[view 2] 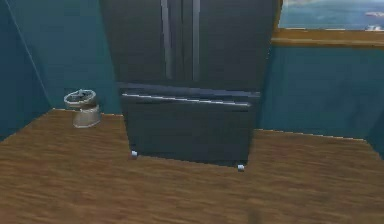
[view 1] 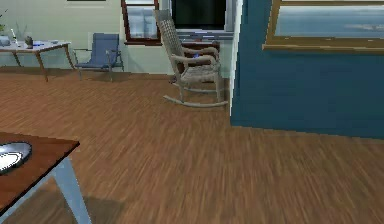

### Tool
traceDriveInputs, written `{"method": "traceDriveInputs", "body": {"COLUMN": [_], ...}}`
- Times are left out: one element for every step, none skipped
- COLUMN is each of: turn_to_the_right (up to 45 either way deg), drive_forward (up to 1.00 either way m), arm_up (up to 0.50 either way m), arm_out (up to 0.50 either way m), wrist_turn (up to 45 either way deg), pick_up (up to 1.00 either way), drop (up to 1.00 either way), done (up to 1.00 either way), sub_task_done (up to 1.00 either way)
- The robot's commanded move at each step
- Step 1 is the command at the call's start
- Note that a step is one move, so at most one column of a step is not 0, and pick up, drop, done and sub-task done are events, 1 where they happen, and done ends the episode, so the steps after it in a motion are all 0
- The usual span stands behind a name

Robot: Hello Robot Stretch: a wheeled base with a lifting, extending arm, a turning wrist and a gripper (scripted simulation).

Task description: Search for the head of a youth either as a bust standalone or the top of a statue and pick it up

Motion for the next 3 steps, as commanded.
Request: {"method": "traceDriveInputs", "body": {"turn_to_the_right": [0.0, 9.0, 0.0], "drive_forward": [1.0, 0.0, 0.15], "arm_up": [0.0, 0.0, 0.0], "arm_out": [0.0, 0.0, 0.0], "wrist_turn": [0.0, 0.0, 0.0], "pick_up": [0.0, 0.0, 0.0], "drop": [0.0, 0.0, 0.0], "done": [0.0, 0.0, 0.0], "sub_task_done": [0.0, 0.0, 0.0]}}
